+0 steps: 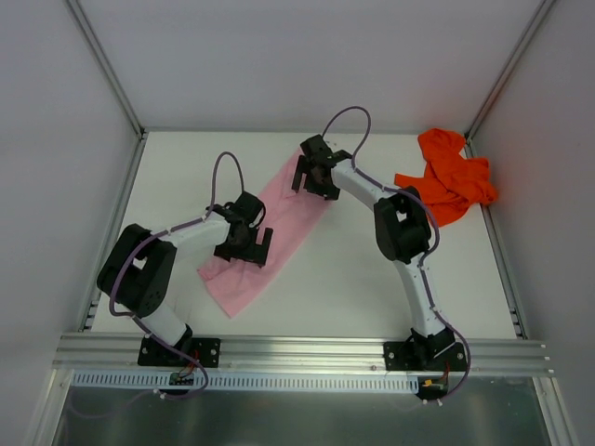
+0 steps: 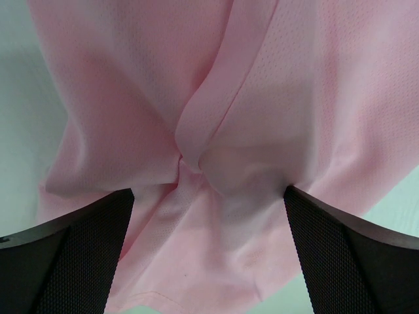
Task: Fold and stack the t-shirts
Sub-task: Rotate the tshirt 90 degrees
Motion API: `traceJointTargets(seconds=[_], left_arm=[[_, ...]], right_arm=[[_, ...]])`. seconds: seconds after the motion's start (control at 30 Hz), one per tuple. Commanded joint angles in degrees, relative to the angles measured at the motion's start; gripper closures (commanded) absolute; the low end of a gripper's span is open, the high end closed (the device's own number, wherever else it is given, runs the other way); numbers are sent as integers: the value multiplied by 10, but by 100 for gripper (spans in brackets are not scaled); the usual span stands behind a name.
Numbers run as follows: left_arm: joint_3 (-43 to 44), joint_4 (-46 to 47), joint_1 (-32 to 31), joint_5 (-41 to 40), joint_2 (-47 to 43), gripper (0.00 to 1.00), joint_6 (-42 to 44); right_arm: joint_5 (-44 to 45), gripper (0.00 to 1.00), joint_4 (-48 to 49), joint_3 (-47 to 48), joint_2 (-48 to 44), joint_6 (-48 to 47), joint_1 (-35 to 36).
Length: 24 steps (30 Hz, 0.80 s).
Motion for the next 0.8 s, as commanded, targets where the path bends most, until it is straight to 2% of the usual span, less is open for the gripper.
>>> traceJointTargets(seconds=[0.0, 0.17, 0.4, 0.67, 0.77], left_arm=[[3, -14, 2, 66, 27, 1, -41], [-34, 33, -12, 126, 17, 1, -123], [9, 82, -83, 165, 56, 2, -190], [33, 87, -135, 150, 77, 3, -250], [31, 89, -146, 141, 64, 2, -330]], right_arm=[[-16, 4, -8, 50, 14, 24, 0], [-35, 4, -12, 93, 62, 31, 2], [-47, 4, -17, 177, 109, 21, 1], [-38, 4, -6, 215, 129, -23, -5], [-37, 4, 0, 222, 136, -34, -5]])
